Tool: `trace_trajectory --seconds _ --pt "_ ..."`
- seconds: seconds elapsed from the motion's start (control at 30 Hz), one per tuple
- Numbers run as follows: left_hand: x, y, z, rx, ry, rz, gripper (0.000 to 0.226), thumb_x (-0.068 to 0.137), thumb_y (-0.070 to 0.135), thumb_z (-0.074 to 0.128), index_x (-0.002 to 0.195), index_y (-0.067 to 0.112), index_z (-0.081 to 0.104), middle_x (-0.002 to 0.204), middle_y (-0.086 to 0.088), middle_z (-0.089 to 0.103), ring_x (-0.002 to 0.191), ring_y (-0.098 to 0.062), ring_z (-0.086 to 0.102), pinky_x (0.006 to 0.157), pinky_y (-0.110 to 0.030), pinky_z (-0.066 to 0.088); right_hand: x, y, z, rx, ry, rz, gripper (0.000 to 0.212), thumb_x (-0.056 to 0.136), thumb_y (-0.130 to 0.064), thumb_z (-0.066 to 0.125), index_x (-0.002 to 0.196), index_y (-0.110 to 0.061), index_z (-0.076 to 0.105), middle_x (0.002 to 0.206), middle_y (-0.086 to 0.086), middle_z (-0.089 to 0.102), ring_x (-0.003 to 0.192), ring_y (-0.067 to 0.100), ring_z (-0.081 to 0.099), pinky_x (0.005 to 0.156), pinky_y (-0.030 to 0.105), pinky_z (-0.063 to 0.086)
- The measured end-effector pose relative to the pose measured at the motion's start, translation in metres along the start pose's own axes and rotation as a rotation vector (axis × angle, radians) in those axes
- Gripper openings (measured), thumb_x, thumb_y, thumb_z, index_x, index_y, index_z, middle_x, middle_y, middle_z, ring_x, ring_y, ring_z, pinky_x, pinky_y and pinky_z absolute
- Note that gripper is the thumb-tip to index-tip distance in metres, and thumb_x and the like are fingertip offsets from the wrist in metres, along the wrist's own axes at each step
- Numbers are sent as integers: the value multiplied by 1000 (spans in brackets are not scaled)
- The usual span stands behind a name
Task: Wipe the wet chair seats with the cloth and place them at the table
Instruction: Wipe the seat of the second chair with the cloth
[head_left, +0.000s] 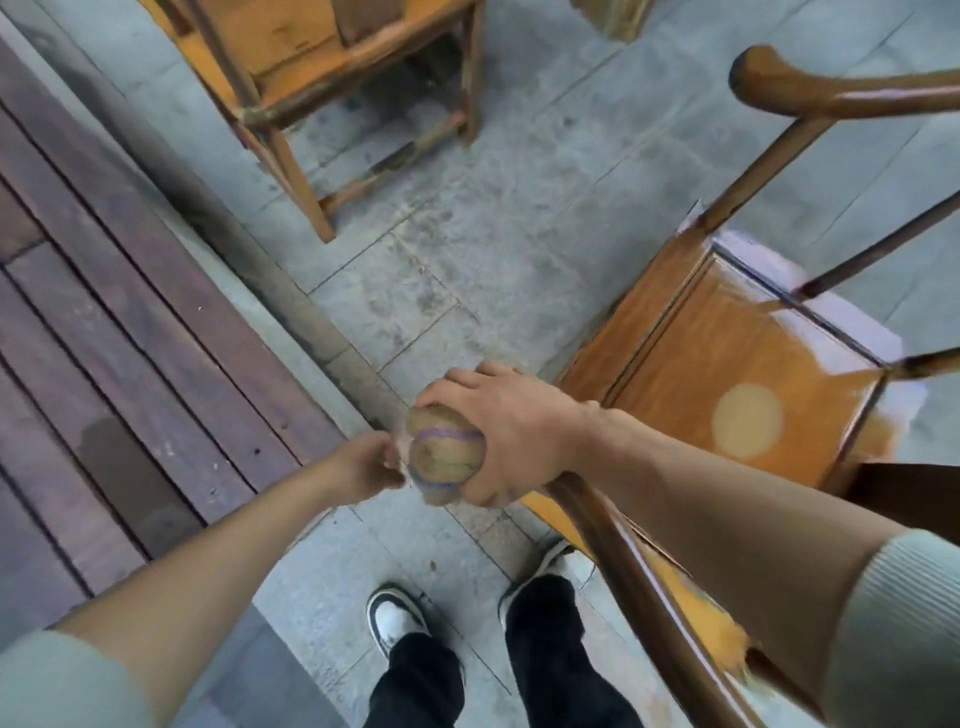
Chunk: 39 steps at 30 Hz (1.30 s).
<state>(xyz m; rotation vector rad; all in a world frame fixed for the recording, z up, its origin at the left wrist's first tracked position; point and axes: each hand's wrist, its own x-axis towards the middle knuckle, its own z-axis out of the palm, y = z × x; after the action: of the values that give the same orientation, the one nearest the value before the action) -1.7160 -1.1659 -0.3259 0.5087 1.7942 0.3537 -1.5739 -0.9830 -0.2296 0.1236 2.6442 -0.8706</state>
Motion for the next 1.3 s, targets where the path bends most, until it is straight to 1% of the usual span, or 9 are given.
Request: trace_trajectory --seconds 0.3,0.37,0.43,0.57,0.73,0.87,0.97,1.13,1.3 --pt "9 118 -27 56 317 -139 13 90 5 63 81 6 54 61 -15 57 51 -25 53 51 -32 46 -43 85 3 1423 748 735 33 85 -16 77 115 -15 63 90 0 68 65 10 61 51 23 47" --pt "22 166 0 129 263 -61 15 92 2 60 81 7 51 62 -16 54 49 -25 51 45 -28 43 -82 117 2 1438 815 741 5 87 -9 72 92 -8 71 72 3 64 53 11 55 46 23 43" --pt "44 213 36 176 166 9 14 92 0 57 81 6 51 63 -17 53 49 -24 49 45 -29 41 -123 151 3 1403 913 848 18 85 -4 69 70 -15 70 60 -3 64 48 8 56 46 21 45" --pt "71 279 102 315 -22 141 5 88 6 58 86 3 61 67 -11 62 56 -24 57 50 -27 41 -188 197 31 1291 992 1420 37 81 -30 73 113 -22 54 102 5 71 95 28 68 87 41 54" --pt "105 322 172 565 -114 288 1 84 22 63 84 21 63 77 5 66 74 -19 64 64 -31 47 -252 212 78 1097 982 1658 44 78 -25 70 117 -25 48 101 9 70 93 32 68 85 41 56" --pt "140 328 211 820 -228 497 10 89 25 55 98 23 57 101 1 56 95 -21 58 83 -37 49 -289 200 130 1115 1117 1947 29 85 -16 72 109 -22 57 79 4 71 69 8 70 64 19 54" --pt "174 323 214 985 -234 728 16 91 26 53 107 23 57 108 2 51 103 -22 53 91 -43 49 -303 208 159 1079 1262 2288 46 89 -24 72 130 -17 52 114 20 65 102 38 68 92 47 55" --pt "209 311 181 1236 9 953 41 83 26 62 122 15 58 134 -11 50 128 -31 43 106 -45 40 -252 234 169 920 984 2410 67 90 -56 55 148 -28 40 141 17 47 125 48 50 107 59 37" --pt "219 309 159 1413 -104 964 54 85 25 64 136 12 52 150 -15 39 141 -33 30 115 -48 32 -177 203 166 845 927 2308 72 90 -54 61 152 -25 41 148 17 43 132 46 39 112 54 27"
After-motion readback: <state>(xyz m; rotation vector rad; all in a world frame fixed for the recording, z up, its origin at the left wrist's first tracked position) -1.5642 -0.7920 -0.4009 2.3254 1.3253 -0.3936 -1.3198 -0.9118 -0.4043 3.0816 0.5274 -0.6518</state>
